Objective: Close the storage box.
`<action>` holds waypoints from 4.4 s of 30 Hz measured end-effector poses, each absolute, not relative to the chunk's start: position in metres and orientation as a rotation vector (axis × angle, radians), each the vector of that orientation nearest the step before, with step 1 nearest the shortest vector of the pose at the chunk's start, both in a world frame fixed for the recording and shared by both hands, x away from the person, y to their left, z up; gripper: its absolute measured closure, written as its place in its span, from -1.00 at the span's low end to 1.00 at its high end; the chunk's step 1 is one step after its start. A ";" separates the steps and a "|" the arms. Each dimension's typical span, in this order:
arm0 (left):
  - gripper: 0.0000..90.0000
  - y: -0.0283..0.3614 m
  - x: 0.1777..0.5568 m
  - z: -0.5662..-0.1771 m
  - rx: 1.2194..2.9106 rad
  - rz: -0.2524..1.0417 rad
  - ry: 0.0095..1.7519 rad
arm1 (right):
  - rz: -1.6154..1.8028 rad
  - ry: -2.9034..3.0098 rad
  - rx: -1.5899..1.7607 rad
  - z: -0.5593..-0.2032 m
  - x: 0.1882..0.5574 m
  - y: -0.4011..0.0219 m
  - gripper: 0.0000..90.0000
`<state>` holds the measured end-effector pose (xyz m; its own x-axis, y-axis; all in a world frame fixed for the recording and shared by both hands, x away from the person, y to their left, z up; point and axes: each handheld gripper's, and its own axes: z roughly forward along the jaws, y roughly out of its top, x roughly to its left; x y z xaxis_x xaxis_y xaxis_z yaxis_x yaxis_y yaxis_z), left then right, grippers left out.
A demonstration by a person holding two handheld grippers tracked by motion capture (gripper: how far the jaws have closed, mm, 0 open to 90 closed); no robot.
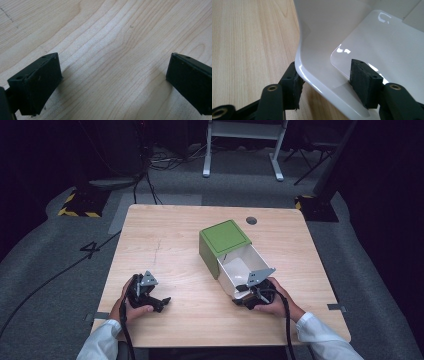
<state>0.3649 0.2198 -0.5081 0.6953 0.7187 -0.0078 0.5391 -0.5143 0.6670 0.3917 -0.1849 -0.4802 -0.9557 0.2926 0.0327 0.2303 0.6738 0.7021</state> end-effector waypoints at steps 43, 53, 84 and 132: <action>-0.99 0.220 0.364 -0.508 2.246 0.357 0.963 | 1.111 2.732 0.372 -0.461 0.379 -0.206 -0.37; -0.99 0.220 0.364 -0.508 2.246 0.356 0.963 | 1.129 2.697 0.370 -0.452 0.377 -0.216 -0.41; -0.99 0.220 0.364 -0.508 2.246 0.357 0.963 | 1.082 2.582 0.466 -0.439 0.363 -0.268 -0.49; -1.00 0.219 0.364 -0.508 2.246 0.355 0.968 | 1.018 2.273 1.176 -0.508 0.334 -0.421 -0.57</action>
<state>0.3642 0.2193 -0.5080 0.6897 0.7241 -0.0104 0.5453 -0.5099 0.6653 0.3341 -0.4208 -0.5075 -0.5747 0.8183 -0.0083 0.5388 0.3860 0.7488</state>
